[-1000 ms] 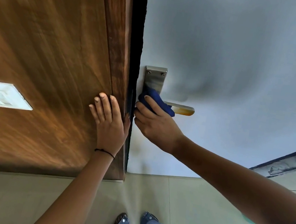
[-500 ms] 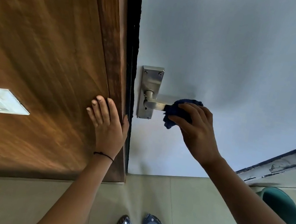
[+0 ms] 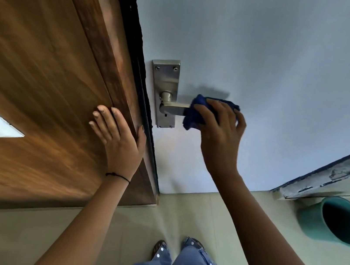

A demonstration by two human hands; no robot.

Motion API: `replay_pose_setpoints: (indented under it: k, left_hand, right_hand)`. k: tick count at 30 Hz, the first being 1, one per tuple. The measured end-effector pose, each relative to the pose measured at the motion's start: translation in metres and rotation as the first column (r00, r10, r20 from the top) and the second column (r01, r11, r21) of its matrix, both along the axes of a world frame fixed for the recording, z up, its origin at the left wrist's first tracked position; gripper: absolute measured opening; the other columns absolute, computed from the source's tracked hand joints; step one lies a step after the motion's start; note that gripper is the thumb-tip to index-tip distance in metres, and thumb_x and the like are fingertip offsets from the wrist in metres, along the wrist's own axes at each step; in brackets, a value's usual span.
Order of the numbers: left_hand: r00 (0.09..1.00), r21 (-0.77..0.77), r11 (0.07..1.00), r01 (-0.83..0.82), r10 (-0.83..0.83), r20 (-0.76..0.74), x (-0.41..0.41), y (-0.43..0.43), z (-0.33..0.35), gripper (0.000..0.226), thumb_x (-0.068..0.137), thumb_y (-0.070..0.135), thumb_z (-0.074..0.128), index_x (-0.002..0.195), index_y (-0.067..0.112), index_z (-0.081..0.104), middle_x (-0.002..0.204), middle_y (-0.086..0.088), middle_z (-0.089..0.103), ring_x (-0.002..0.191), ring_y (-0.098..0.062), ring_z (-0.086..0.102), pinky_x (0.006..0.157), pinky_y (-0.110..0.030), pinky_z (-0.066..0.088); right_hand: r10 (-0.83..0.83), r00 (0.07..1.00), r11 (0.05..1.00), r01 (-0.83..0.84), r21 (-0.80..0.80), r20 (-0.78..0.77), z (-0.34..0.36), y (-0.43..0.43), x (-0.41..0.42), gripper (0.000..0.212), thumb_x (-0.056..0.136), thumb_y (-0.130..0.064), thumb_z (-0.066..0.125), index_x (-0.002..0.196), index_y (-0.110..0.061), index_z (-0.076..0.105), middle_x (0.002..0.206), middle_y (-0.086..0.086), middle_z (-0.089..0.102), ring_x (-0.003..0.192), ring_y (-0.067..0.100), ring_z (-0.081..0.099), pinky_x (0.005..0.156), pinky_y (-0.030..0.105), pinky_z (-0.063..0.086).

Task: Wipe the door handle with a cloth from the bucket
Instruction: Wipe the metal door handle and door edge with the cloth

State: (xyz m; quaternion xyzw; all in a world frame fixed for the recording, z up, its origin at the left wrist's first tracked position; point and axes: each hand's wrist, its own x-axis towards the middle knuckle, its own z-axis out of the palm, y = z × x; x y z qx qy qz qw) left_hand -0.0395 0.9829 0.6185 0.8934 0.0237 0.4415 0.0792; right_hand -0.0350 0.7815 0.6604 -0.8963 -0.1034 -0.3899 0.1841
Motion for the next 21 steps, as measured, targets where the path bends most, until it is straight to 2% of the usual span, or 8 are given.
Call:
replay_pose_setpoints:
  k: [2,4,6,10,14,17,19,21]
  left_hand:
    - [1.0,-0.004,1.0,0.005,-0.005,0.001,0.0,0.0,0.0,0.084,0.086,0.026,0.062,0.14,0.001,0.002,0.138,-0.031,0.01,0.127,-0.051,0.011,0.116,-0.044,-0.007]
    - [1.0,-0.009,1.0,0.005,-0.005,0.007,0.0,0.0,0.001,0.084,0.086,0.026,0.062,0.14,0.0,0.003,0.137,-0.033,0.011,0.126,-0.051,0.011,0.116,-0.043,-0.008]
    - [1.0,-0.003,1.0,0.0,0.001,0.011,0.0,0.0,0.001,0.084,0.085,0.025,0.063,0.139,-0.002,0.005,0.136,-0.037,0.014,0.125,-0.053,0.013,0.116,-0.042,-0.009]
    - [1.0,0.001,1.0,0.01,-0.01,-0.007,0.0,0.0,0.002,0.083,0.086,0.026,0.063,0.139,-0.004,0.006,0.135,-0.04,0.016,0.126,-0.053,0.012,0.116,-0.041,-0.01]
    - [0.999,-0.036,0.999,0.025,-0.026,-0.034,-0.002,0.0,0.002,0.081,0.087,0.026,0.062,0.138,-0.009,0.01,0.137,-0.044,0.017,0.128,-0.052,0.009,0.116,-0.04,-0.012]
    - [0.998,-0.055,0.998,0.023,-0.026,-0.052,-0.004,0.0,0.005,0.078,0.088,0.025,0.061,0.135,-0.013,0.012,0.133,-0.052,0.024,0.127,-0.053,0.007,0.116,-0.038,-0.013]
    - [0.998,-0.061,0.998,0.02,-0.024,-0.059,-0.004,-0.001,0.006,0.077,0.089,0.025,0.06,0.134,-0.014,0.012,0.132,-0.053,0.025,0.127,-0.053,0.007,0.115,-0.037,-0.014]
    - [0.998,-0.059,0.998,0.023,-0.026,-0.061,-0.004,-0.001,0.007,0.078,0.089,0.025,0.061,0.134,-0.015,0.012,0.132,-0.053,0.025,0.127,-0.053,0.008,0.116,-0.037,-0.013]
  right_hand:
    - [0.049,0.997,0.979,-0.037,0.203,-0.055,0.0,-0.009,-0.003,0.034,0.085,-0.013,0.063,0.118,-0.017,0.059,0.126,0.009,0.062,0.115,0.024,0.054,0.096,0.041,0.042]
    - [0.138,0.98,0.882,-0.057,0.467,-0.142,0.002,-0.008,-0.008,0.039,0.083,-0.004,0.059,0.121,-0.014,0.057,0.13,0.008,0.055,0.118,0.02,0.051,0.095,0.032,0.046]
    - [0.201,0.964,0.729,-0.027,0.684,-0.176,0.004,-0.004,-0.013,0.042,0.083,0.002,0.059,0.122,-0.014,0.055,0.13,0.005,0.053,0.117,0.017,0.052,0.096,0.026,0.048]
    - [0.276,0.95,0.334,0.048,0.941,-0.146,0.004,0.006,-0.016,0.043,0.086,0.002,0.06,0.122,-0.018,0.049,0.126,0.006,0.058,0.109,0.021,0.062,0.092,0.036,0.054]
    - [0.392,0.92,-0.166,0.103,0.981,-0.031,0.002,0.022,-0.018,0.045,0.093,0.0,0.055,0.133,-0.016,0.041,0.119,0.01,0.063,0.102,0.017,0.065,0.086,0.029,0.055]
    - [0.444,0.884,-0.542,0.134,0.83,0.147,0.003,0.037,-0.014,0.043,0.097,-0.006,0.048,0.138,-0.015,0.039,0.116,0.008,0.061,0.102,0.018,0.062,0.075,0.025,0.058]
    - [0.461,0.85,-0.668,0.142,0.73,0.257,0.003,0.044,-0.012,0.037,0.098,-0.009,0.045,0.135,-0.015,0.043,0.12,0.009,0.058,0.109,0.02,0.057,0.073,0.027,0.058]
    - [0.53,0.808,-0.654,0.197,0.73,0.257,0.001,0.053,-0.013,0.031,0.098,-0.009,0.044,0.128,-0.017,0.048,0.122,0.01,0.058,0.115,0.024,0.054,0.08,0.035,0.056]
